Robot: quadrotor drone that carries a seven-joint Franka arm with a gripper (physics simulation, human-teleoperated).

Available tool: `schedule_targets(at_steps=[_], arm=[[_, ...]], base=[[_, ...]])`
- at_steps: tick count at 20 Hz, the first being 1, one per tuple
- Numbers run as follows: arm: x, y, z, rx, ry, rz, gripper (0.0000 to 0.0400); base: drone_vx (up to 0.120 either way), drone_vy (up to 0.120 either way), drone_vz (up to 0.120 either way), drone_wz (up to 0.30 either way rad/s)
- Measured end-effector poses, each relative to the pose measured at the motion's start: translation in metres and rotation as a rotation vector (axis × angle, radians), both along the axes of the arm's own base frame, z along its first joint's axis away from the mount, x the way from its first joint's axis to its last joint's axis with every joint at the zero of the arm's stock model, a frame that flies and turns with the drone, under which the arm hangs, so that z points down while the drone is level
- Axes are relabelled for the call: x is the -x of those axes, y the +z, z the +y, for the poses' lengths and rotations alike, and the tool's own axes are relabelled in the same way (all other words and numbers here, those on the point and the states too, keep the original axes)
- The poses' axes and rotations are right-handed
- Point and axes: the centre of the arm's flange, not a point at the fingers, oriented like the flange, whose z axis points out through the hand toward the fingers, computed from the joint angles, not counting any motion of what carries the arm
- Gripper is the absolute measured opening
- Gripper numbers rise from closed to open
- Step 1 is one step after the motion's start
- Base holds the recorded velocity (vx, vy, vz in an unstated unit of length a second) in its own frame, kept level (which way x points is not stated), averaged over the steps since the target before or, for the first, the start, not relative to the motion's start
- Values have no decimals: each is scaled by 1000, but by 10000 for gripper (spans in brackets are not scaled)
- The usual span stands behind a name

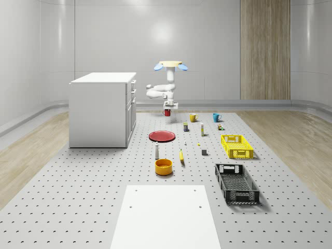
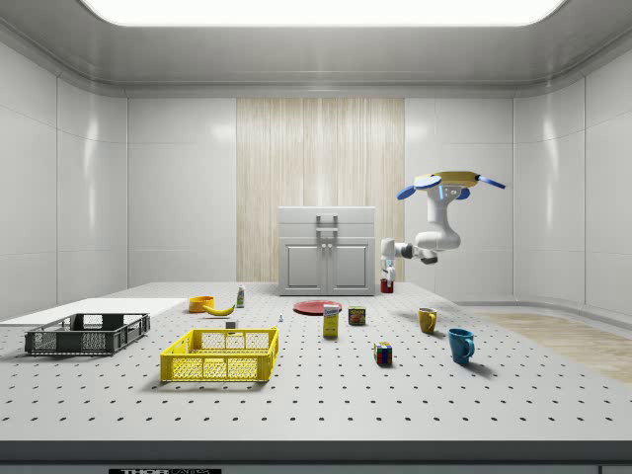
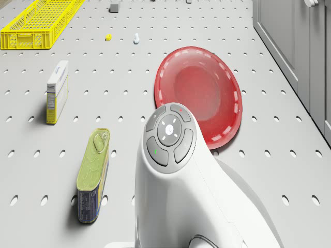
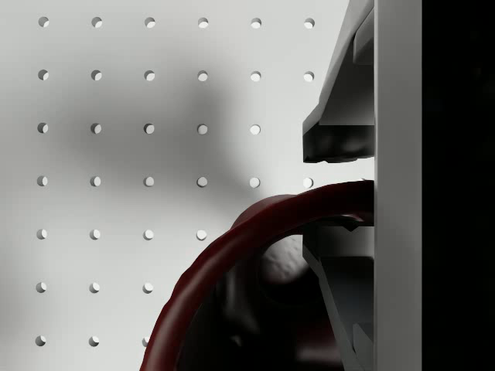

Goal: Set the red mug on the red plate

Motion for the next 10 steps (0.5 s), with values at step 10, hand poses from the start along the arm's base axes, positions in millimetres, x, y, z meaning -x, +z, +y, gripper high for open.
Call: schedule_targets(at_steps=[10], arm=[[0, 0, 0, 0, 5, 0, 99]], base=[[120, -92, 0, 0]])
